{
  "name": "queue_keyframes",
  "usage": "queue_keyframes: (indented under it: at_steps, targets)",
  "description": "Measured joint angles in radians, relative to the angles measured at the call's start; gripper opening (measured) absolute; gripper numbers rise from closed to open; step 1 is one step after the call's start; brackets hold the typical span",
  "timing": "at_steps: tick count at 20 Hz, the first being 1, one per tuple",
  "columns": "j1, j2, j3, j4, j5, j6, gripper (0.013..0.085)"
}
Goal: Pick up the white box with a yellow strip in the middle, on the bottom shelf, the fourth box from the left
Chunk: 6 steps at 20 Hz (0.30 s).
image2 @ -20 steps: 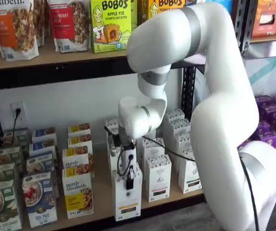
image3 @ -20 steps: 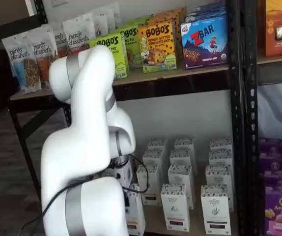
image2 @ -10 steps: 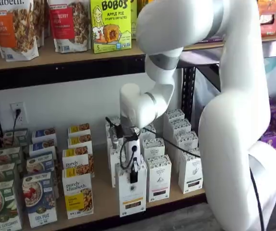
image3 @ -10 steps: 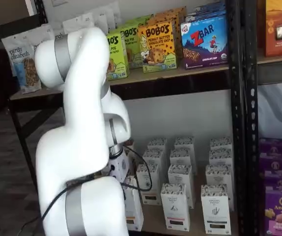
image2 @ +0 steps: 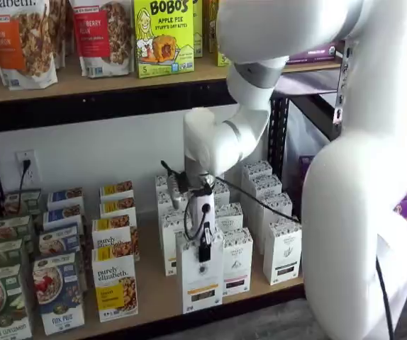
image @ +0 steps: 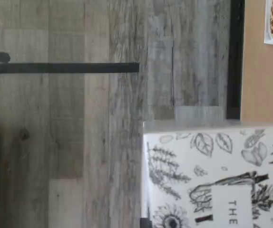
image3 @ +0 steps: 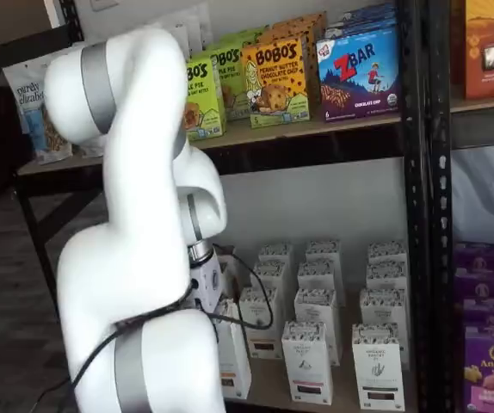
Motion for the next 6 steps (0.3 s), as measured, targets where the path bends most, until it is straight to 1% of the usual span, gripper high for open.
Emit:
queue_keyframes:
  at_steps: [6]
  targets:
    - [-0.016,-0.059,0.035,-0.003,0.031,-0.014,0.049]
